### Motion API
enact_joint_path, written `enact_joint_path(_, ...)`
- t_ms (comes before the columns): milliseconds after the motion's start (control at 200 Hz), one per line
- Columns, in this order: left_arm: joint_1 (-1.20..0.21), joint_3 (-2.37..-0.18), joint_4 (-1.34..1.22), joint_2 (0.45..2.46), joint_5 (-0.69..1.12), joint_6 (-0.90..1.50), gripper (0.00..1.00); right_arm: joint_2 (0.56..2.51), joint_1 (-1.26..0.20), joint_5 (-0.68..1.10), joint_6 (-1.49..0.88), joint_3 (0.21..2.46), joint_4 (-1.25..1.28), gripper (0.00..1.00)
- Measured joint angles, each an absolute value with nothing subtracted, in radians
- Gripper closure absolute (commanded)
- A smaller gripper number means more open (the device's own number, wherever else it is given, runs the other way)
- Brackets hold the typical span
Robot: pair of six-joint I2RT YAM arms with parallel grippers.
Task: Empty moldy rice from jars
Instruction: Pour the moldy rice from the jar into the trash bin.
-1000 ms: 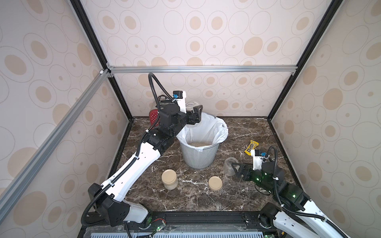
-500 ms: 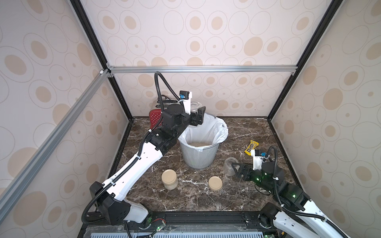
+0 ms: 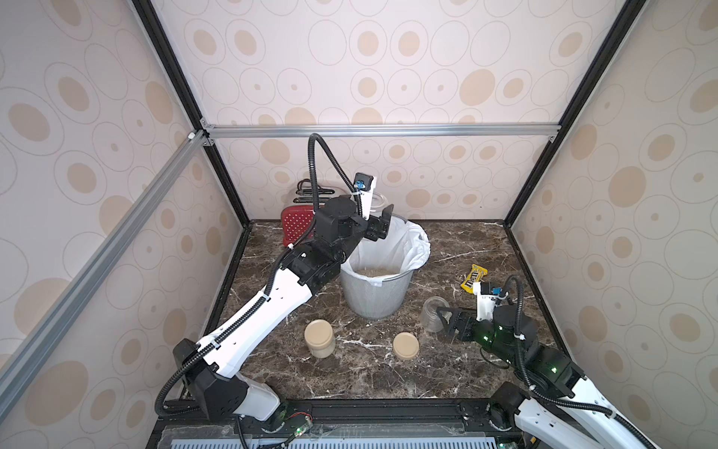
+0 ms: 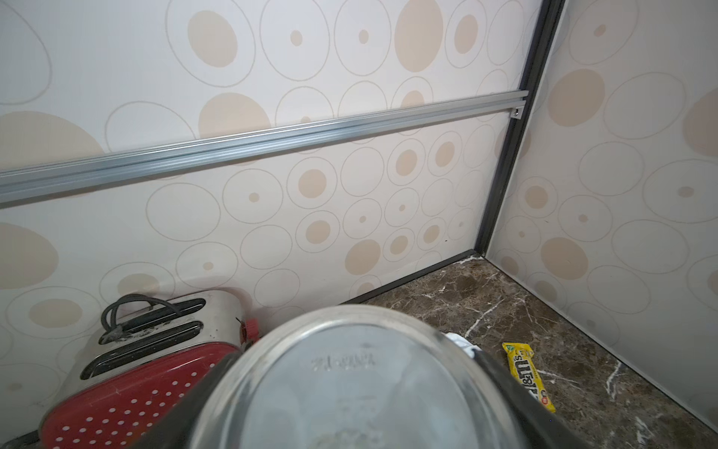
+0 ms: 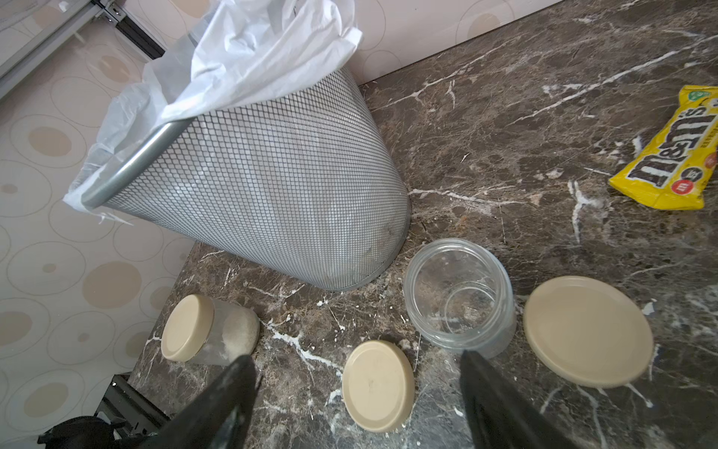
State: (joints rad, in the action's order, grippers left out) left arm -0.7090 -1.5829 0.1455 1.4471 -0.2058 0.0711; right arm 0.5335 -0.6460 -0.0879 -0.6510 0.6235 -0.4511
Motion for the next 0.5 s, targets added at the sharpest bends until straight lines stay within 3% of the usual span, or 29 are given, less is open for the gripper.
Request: enact_joint_path(501, -0.743, -1.593, 0.148, 1.479, -0.310, -0.098, 0.57, 0.539, -0.646, -0.091, -0.651, 0.624, -0.453, 0.15)
